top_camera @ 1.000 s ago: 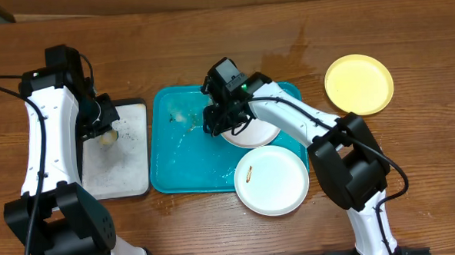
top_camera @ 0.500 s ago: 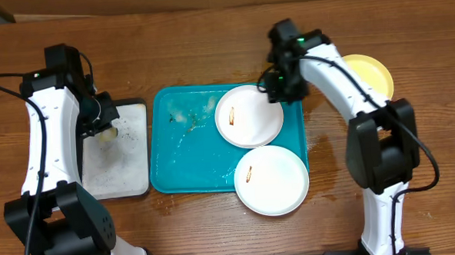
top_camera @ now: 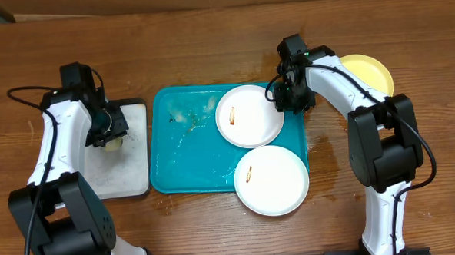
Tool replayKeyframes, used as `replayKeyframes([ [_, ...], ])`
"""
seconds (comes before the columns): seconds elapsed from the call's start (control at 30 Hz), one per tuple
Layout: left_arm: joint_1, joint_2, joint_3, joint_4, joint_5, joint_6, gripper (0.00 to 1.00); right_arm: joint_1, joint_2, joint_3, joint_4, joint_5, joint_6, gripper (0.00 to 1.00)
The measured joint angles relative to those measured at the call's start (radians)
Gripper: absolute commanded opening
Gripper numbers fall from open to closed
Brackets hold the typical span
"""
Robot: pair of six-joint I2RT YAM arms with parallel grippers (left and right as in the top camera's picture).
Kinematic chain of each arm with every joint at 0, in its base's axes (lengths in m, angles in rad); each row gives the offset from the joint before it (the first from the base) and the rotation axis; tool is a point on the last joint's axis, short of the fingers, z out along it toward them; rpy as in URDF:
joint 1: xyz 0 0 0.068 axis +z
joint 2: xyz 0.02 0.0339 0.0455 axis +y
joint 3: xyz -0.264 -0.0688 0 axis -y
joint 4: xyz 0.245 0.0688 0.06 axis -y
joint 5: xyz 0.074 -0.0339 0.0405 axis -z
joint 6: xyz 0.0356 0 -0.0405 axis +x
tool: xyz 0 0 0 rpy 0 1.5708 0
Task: Clean dirty plates on tray and stack at the side
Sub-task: 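Press the sponge into the soapy dark tray with the left gripper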
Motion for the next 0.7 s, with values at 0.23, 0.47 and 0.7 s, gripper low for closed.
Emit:
replayKeyframes([
  [0.23, 0.000, 0.000, -0.015, 0.006, 0.000, 0.010, 0.81, 0.000, 0.000, 0.000, 0.000, 0.000, -0.001, 0.37],
  [0.47, 0.000, 0.000, -0.015, 0.008, 0.000, 0.011, 0.24, 0.000, 0.000, 0.000, 0.000, 0.001, 0.000, 0.37],
  [0.7, 0.000, 0.000, -0.018, -0.103, -0.030, -0.008, 0.38, 0.000, 0.000, -0.001, -0.004, 0.000, 0.000, 0.38],
])
